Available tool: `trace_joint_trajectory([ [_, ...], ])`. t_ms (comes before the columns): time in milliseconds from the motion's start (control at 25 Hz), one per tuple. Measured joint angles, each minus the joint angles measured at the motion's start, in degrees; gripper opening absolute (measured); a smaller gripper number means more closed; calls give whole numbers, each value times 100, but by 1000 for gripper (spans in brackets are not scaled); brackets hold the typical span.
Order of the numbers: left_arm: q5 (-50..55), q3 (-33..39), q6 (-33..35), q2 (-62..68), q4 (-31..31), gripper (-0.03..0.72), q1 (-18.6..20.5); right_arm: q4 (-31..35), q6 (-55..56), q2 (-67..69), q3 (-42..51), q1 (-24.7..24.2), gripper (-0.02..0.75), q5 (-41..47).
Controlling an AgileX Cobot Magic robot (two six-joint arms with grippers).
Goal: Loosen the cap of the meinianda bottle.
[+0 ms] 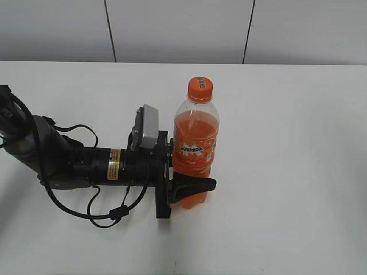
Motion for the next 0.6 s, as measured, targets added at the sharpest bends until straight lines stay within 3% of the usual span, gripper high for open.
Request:
trace_joint_trajectory([
  [320,0,0,117,32,-193,389,-5,501,5,2094,-1604,0,566,659],
  [600,-79,0,144,80,-335,389,-5,593,484,3399,-2217,0,566,697],
])
